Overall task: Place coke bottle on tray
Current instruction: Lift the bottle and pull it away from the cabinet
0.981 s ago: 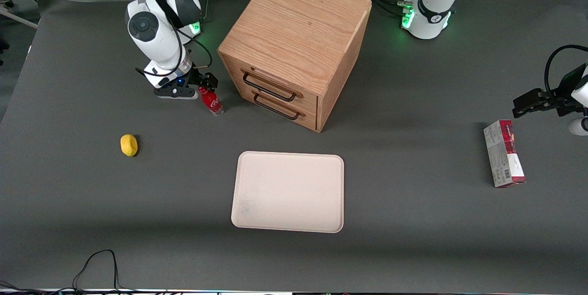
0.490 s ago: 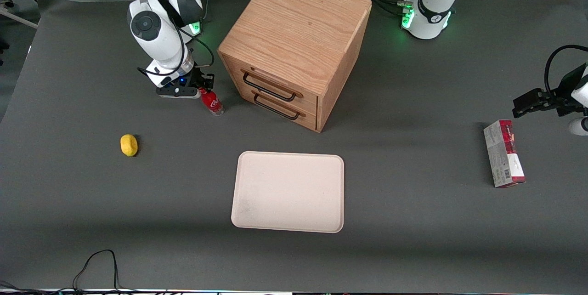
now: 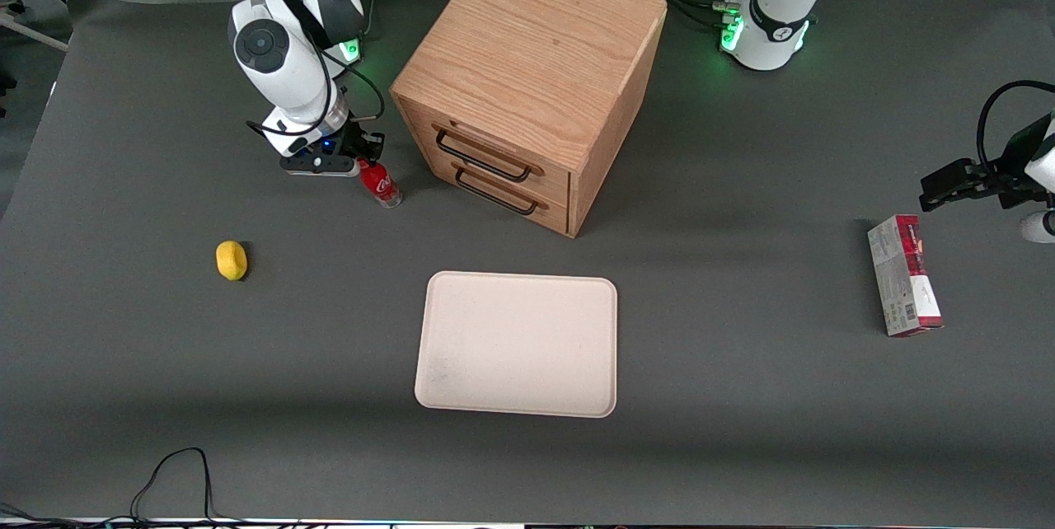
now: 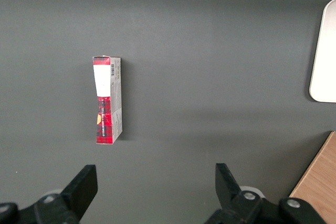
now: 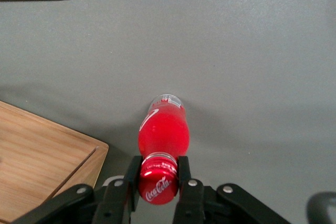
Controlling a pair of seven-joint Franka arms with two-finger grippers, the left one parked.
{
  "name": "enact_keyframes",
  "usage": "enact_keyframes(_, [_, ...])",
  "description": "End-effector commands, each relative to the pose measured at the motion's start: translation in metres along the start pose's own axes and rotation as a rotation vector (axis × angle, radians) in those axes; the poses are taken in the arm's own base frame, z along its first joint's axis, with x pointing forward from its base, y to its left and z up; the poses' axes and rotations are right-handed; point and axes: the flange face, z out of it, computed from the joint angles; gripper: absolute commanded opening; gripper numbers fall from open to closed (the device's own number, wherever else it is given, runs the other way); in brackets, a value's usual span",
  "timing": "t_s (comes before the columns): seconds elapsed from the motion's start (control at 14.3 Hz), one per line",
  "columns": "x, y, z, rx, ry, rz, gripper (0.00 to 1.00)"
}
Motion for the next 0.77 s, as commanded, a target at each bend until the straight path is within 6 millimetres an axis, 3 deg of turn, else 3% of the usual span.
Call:
enact_keyframes(0.0, [0.010,-0.011,-0.034,-0.001,-0.035,0.001,0.00])
enact_keyframes(0.21, [0.038,-0.013,-0.096,0.010,-0.044,0.017,0.00])
enact_keyframes(0.28, [0.049,-0.010,-0.126,0.015,-0.056,0.006,0.00])
enact_keyframes(0.49, [0.086,0.016,-0.216,0.027,-0.084,-0.008,0.00])
enact_keyframes(0.7, [0.118,0.056,-0.301,0.031,-0.108,-0.045,0.00])
